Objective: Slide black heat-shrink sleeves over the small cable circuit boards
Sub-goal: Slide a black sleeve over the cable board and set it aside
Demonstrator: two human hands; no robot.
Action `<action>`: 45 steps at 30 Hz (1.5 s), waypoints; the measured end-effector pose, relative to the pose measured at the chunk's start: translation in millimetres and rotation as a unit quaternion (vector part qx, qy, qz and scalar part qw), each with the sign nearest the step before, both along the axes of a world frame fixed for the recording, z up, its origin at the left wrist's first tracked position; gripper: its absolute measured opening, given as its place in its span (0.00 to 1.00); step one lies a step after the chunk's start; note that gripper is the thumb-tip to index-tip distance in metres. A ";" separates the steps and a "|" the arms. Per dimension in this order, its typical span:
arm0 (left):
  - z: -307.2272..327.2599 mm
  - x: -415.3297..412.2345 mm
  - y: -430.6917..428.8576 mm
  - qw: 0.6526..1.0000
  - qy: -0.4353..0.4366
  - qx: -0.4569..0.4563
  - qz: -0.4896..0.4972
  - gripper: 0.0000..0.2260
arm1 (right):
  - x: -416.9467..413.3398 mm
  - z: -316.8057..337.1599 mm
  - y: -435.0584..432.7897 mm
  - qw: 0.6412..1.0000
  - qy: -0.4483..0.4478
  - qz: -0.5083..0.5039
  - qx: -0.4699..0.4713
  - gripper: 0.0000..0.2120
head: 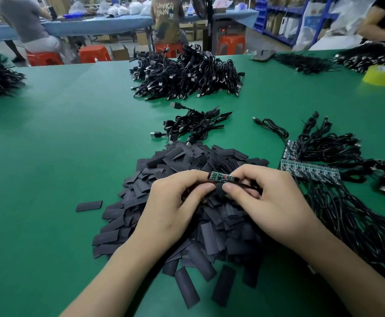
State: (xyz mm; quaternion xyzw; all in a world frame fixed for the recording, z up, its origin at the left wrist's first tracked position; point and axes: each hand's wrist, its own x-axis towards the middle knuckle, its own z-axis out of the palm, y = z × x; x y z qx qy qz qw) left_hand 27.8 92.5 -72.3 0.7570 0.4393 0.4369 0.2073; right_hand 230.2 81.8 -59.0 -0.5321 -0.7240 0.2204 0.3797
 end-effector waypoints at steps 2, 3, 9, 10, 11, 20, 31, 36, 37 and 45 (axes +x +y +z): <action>0.1 -0.1 -2.7 1.000 -0.002 0.017 0.001 0.06 | -0.2 0.2 -0.3 1.000 0.019 -0.001 -0.012 0.06; 0.4 0.0 -3.6 1.000 -0.001 0.030 -0.001 0.09 | -0.1 0.6 -0.5 0.999 0.034 -0.003 -0.015 0.06; -2.9 -1.3 -1.4 0.991 0.048 0.122 0.022 0.11 | -0.8 -1.5 0.6 0.999 0.038 -0.014 -0.028 0.07; -3.2 -1.1 -1.6 0.990 0.055 0.129 0.025 0.11 | -0.2 -1.4 0.5 0.999 0.035 -0.012 -0.029 0.06; -3.3 -0.9 -2.0 0.989 0.057 0.133 0.026 0.10 | 0.2 -0.8 0.3 0.999 0.031 -0.009 -0.028 0.06; 0.2 -0.7 -0.9 0.994 0.014 0.107 0.032 0.09 | 4.5 3.7 2.2 0.998 0.046 0.021 -0.035 0.07; -3.6 3.3 2.5 0.990 0.014 0.130 0.047 0.10 | 1.2 3.8 -0.5 0.998 0.059 0.024 -0.030 0.08; -4.4 1.4 2.4 0.995 -0.012 0.087 0.045 0.09 | 9.0 8.5 -2.0 0.999 0.042 0.003 0.023 0.14; -4.3 1.3 2.7 0.995 -0.016 0.085 0.044 0.08 | 9.9 9.7 -2.0 0.999 0.030 -0.001 0.036 0.14; -5.5 -1.4 5.8 0.995 -0.065 0.045 0.055 0.08 | 10.0 13.2 -4.5 0.999 -0.021 -0.003 0.047 0.17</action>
